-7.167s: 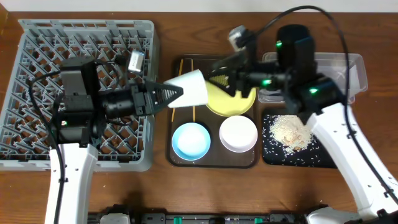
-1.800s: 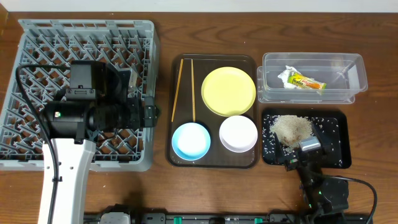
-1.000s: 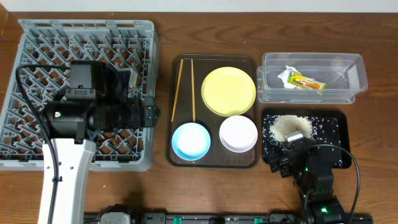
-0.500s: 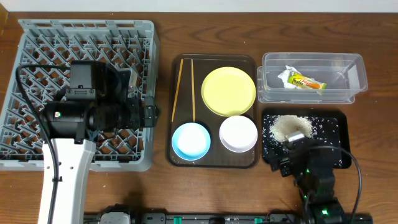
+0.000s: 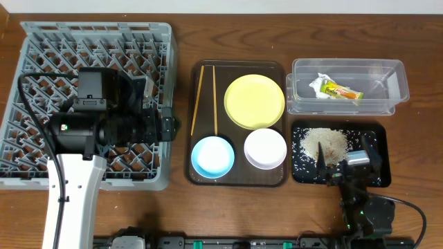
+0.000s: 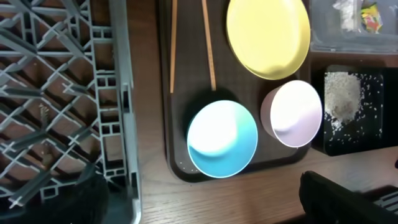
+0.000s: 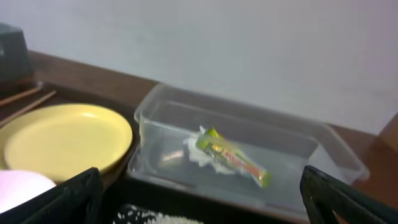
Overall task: Sort waste into correct bins and load items into the dishwasher
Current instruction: 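Reach the left gripper to the chopsticks on the brown tray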
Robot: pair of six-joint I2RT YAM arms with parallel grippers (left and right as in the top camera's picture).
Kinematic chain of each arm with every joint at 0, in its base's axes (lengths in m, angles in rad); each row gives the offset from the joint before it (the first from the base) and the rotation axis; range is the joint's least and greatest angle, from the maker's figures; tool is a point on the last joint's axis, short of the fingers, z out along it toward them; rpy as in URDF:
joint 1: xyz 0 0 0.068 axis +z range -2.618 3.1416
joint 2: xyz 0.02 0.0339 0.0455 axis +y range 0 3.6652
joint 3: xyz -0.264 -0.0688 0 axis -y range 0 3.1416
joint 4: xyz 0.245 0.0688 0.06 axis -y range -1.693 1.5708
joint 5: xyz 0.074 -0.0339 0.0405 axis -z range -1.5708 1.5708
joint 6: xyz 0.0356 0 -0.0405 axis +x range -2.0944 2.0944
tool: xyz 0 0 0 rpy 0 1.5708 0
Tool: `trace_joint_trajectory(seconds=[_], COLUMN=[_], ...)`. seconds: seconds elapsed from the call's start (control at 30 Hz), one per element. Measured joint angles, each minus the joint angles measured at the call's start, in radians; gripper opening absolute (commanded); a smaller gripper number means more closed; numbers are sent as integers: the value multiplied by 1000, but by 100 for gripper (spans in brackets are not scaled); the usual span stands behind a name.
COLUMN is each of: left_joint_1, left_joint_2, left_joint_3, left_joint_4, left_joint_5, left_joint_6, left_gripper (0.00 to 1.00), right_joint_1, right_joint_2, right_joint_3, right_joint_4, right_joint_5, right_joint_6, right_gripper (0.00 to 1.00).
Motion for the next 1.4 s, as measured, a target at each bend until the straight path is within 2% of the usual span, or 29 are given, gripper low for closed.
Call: trace_joint_trajectory(seconds=[0.23,0.33,0.5,0.7,0.77,0.9,1.07,1.4], left_joint_1=[0,-11,-137,-381,-420,-436,-436,-418], left_joint_2=[0,0,15,136,189,300,461,703], left_joint_3=[0,0,0,0,0,0,1,1], left_joint_4=[-1,3,72,135,174,305,497,660], left_joint_5=[11,22,11,-205,-283,-379,-430,-555], left_joint_6=[-16,-22,-40,-120,-155,-203,-198,-174], left_gripper=[100,94,89,87,84,82,68,55], right_joint_1=[-2,-2,-2,-2,-2,-2,-2,-2], right_joint_2=[-4,-4,-4,-4,-4,-4,-4,-4], right_joint_3=[-1,-1,-1,-1,-1,-1,-1,-1], right_joint_4=[-19,-19,-19,-20,-20,-20,-20,-20], right_joint_5=[1,1,1,1,1,1,1,1], right_joint_6=[0,0,0,0,0,0,0,0], right_gripper=[99,99,99,99,99,99,99,99])
